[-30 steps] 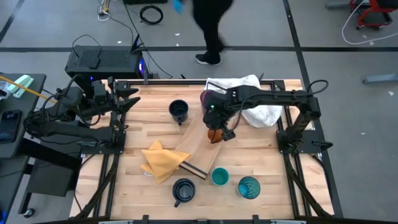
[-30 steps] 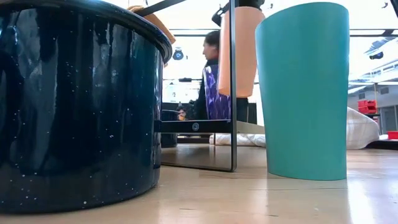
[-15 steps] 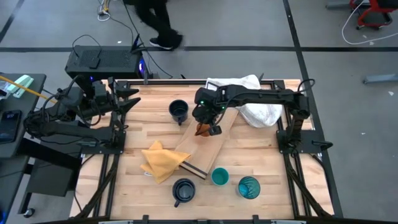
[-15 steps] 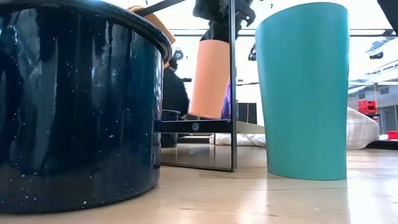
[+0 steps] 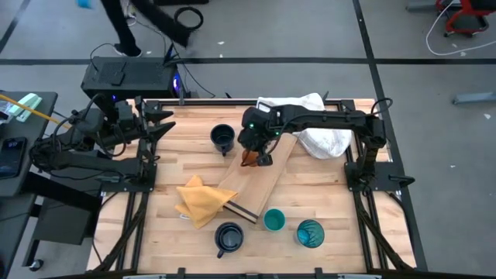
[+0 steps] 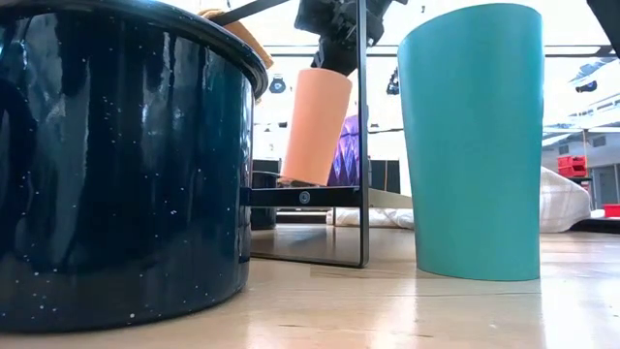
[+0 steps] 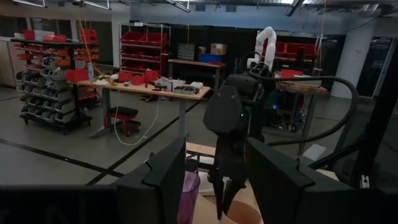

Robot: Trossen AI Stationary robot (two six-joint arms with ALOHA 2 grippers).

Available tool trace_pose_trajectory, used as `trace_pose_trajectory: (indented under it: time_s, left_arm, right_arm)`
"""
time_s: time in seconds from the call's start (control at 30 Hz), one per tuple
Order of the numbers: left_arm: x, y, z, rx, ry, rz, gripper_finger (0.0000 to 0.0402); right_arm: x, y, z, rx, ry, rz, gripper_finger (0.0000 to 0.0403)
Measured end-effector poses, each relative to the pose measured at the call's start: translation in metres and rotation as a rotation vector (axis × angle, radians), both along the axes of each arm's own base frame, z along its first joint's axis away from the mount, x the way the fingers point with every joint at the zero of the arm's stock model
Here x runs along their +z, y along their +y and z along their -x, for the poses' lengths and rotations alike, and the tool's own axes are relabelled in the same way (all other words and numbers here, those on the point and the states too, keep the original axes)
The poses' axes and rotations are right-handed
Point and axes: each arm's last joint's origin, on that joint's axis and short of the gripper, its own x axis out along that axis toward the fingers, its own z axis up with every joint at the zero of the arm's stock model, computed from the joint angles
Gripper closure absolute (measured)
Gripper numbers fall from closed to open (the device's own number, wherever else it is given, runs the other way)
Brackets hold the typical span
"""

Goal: Stack small to large cups/mugs on shelf
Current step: Put the orange cup on the shelf

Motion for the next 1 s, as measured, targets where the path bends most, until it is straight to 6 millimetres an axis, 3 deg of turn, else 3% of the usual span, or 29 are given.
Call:
trace_pose_trajectory:
  time_s: [0.27,0.63,1.0]
  left_arm:
    - [-0.001,0.0,0.0,0.0,0.006,0.0,0.023]
    - [-0.002,0.0,0.0,0.0,0.02,-0.001,0.023]
    - [-0.004,0.0,0.0,0.001,0.04,-0.01,0.023]
  right_arm:
    - [-0.001,-0.001,0.002,0.046,0.02,0.001,0.0403]
    - [-0.004,-0.003,0.013,0.199,0.069,-0.178,0.0403]
    - [-0.004,-0.008,0.01,0.102,0.076,-0.044,0.0403]
